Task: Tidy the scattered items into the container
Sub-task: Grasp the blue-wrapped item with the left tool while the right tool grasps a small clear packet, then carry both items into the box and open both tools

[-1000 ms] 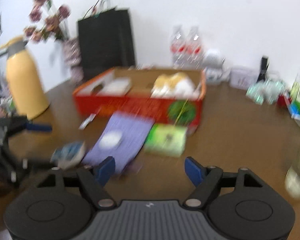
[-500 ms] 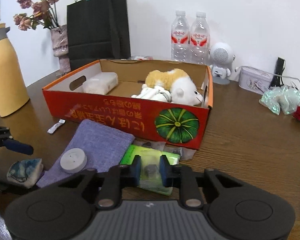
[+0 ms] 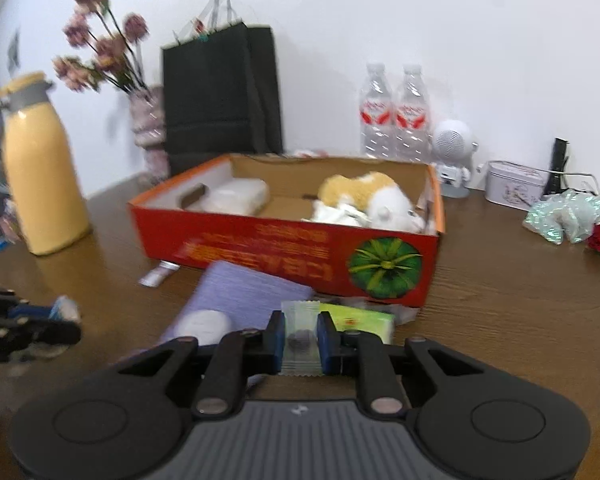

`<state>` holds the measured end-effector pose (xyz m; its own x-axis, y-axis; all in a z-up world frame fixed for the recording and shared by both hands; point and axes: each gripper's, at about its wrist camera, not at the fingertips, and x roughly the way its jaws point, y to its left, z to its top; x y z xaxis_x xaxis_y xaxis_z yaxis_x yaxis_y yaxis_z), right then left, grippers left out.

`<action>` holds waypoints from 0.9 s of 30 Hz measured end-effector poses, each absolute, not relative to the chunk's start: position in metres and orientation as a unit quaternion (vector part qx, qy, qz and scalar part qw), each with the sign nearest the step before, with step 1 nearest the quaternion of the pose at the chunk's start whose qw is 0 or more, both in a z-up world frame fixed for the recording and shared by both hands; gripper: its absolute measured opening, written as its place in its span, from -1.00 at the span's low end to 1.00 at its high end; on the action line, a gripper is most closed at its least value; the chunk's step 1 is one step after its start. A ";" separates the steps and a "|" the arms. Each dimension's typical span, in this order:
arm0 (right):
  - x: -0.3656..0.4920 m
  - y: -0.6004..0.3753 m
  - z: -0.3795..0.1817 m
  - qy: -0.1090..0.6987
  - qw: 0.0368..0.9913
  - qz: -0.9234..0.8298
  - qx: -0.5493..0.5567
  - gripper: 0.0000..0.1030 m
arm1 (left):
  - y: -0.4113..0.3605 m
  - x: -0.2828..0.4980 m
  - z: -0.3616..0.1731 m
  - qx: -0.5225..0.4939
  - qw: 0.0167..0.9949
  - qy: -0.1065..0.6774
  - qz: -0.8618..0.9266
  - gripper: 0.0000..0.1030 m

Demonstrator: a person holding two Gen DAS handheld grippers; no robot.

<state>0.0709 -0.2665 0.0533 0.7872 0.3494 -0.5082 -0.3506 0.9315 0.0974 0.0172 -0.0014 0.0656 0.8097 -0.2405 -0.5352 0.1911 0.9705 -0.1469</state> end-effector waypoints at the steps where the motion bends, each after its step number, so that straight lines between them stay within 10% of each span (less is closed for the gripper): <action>1: 0.064 -0.265 0.055 0.263 0.946 0.191 0.003 -0.69 | -0.005 0.013 0.068 -0.053 0.951 0.285 -0.104 -0.65; 27: -0.019 -0.248 0.085 0.228 0.948 0.215 0.054 -0.69 | 0.004 0.009 0.128 -0.049 0.967 0.236 -0.087 -0.63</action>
<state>-0.0194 -0.2481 0.0852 0.8033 0.4329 -0.4090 -0.3838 0.9014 0.2003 0.0089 0.0043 0.1279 0.8740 -0.1904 -0.4470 0.1446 0.9803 -0.1347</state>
